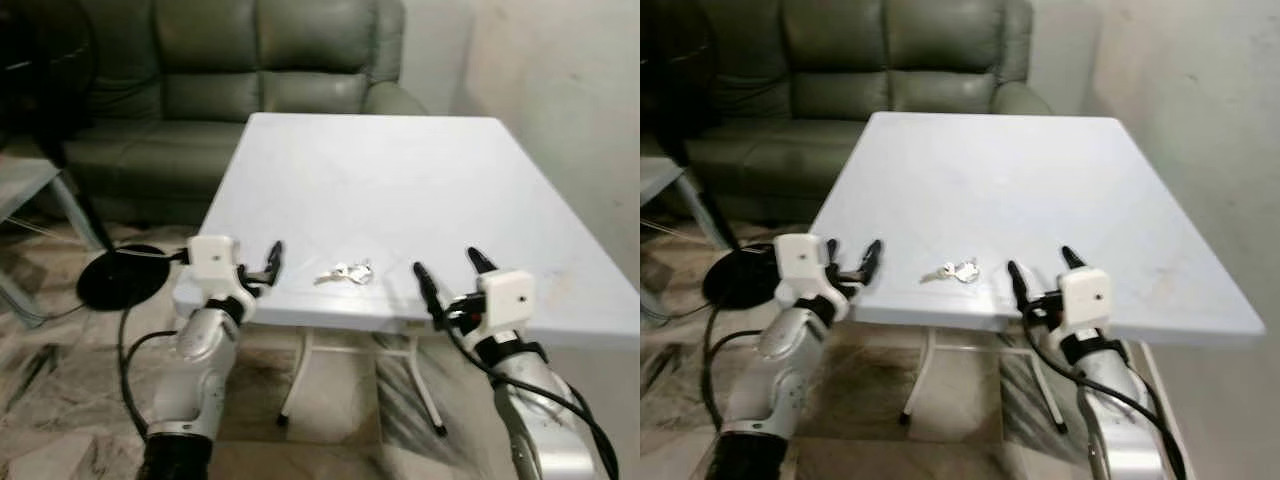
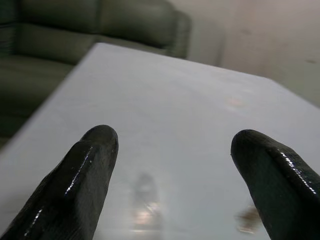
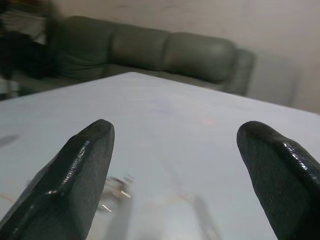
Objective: Hang keys on a hook
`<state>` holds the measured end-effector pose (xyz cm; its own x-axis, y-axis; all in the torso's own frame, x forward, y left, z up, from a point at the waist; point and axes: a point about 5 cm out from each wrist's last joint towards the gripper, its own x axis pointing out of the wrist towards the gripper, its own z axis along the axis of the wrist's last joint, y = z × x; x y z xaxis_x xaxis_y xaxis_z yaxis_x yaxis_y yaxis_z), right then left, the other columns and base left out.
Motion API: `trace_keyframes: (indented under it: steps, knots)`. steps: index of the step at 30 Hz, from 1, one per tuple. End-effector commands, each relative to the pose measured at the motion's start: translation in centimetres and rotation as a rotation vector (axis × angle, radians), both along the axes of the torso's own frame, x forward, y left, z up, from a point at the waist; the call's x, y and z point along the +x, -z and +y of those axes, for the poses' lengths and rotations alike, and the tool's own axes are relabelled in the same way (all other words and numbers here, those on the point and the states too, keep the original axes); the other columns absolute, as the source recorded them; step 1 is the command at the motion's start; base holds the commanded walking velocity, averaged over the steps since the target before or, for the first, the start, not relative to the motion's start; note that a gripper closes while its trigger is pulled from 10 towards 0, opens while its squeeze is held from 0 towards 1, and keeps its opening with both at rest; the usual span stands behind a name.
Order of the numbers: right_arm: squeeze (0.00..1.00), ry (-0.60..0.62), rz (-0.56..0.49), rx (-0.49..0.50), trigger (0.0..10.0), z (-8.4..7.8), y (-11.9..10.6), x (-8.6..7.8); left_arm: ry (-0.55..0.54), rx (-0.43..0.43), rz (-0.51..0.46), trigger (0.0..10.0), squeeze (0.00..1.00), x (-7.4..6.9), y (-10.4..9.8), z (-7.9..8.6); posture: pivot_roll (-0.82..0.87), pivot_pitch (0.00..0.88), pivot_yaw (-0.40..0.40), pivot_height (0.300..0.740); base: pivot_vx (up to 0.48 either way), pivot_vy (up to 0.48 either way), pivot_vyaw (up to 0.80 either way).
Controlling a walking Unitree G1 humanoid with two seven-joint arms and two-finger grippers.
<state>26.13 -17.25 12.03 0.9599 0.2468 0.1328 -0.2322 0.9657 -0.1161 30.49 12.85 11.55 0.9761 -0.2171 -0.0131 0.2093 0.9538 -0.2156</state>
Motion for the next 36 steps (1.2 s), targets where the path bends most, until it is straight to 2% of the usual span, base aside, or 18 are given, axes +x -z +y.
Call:
trace_keyframes:
  steps: [1, 14, 19, 23, 26, 33, 36]
  knots:
    - [0.0, -0.011, -0.005, 0.002, 10.0, 0.3, -0.2, 0.1, -0.016, 0.005, -0.007, 10.0, 0.0, 0.0, -0.3, 0.6, -0.01, 0.0, 0.006, 0.74, 0.334, 0.0, 0.0]
    - [0.0, -0.014, 0.003, -0.002, 10.0, 0.2, 0.0, 0.0, -0.021, 0.009, -0.024, 10.0, 0.0, -0.2, -0.3, 0.2, -0.01, 0.0, 0.004, 0.74, 0.284, 0.0, 0.0]
    - [0.0, -0.021, 0.017, -0.01, 10.0, -0.1, 0.2, 0.1, 0.053, -0.002, -0.019, 10.0, 0.0, -0.9, -0.1, -0.8, -0.01, 0.0, 0.004, 0.74, 0.0, 0.0, 0.0]
    - [0.0, -0.034, 0.034, -0.033, 10.0, -0.5, 0.4, 0.3, 0.11, 0.027, -0.023, 10.0, 0.0, -1.6, 0.3, -1.2, -0.01, 0.0, 0.004, 0.74, 0.0, 0.0, 0.0]
    - [0.0, -0.071, 0.056, -0.072, 10.0, -0.8, 0.6, 0.6, 0.202, 0.051, -0.032, 10.0, 0.0, -2.4, 0.7, -1.8, -0.01, 0.0, 0.003, 0.74, 0.0, 0.0, 0.0]
    - [0.0, -0.152, 0.088, -0.138, 10.0, -1.2, 0.8, 1.1, 0.298, 0.078, -0.028, 10.0, 0.0, -3.7, 1.2, -2.7, -0.01, 0.0, -0.004, 0.74, 0.0, 0.0, 0.0]
    - [0.0, -0.2, 0.114, -0.135, 10.0, -1.2, 1.0, 1.2, 0.313, 0.084, -0.027, 10.0, 0.0, -4.2, 1.3, -3.0, -0.01, 0.0, -0.01, 0.74, 0.0, 0.0, 0.0]
